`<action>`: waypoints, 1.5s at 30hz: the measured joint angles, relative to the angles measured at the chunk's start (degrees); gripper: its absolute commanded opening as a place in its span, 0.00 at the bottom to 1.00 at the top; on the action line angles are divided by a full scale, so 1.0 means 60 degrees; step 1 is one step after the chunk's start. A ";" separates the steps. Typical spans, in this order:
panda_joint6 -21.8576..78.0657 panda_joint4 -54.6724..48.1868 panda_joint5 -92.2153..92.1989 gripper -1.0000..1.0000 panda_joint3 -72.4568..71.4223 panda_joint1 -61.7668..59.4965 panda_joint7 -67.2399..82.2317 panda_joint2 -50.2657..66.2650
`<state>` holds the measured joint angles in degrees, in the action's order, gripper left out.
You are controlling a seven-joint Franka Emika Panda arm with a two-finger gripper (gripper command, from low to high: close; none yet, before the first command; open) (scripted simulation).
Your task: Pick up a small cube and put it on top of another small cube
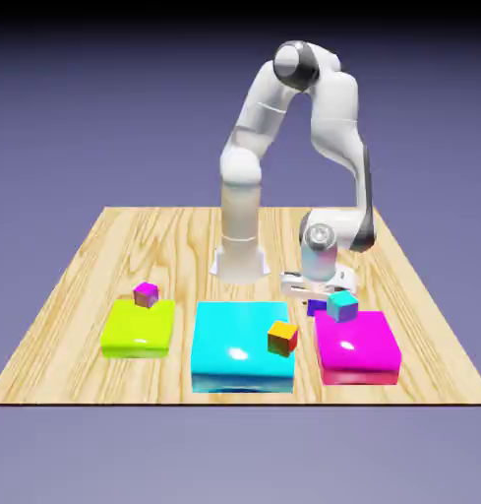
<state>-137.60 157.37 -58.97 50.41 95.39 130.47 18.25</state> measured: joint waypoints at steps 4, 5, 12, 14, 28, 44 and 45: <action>-0.0143 0.0198 0.1658 0.00 0.1000 0.0473 -0.1137 -0.1079; -0.0179 0.0247 0.2068 0.00 0.1250 0.0591 -0.1418 -0.1349; -0.0410 0.0567 0.4755 0.00 0.2834 0.1267 -0.3261 -0.3095; -0.0597 0.0222 0.4744 0.00 0.2924 0.1402 -0.3306 -0.3317; 0.0708 -0.3291 0.5539 0.00 0.5902 0.1815 -0.7457 -0.4396; 0.0616 -0.4047 0.7976 0.00 1.0275 0.3436 -1.0815 -0.6017; 0.0305 -0.3942 0.8207 0.00 1.0560 0.3782 -1.0966 -0.6285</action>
<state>-135.77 133.72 -9.73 113.77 118.08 64.67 -19.46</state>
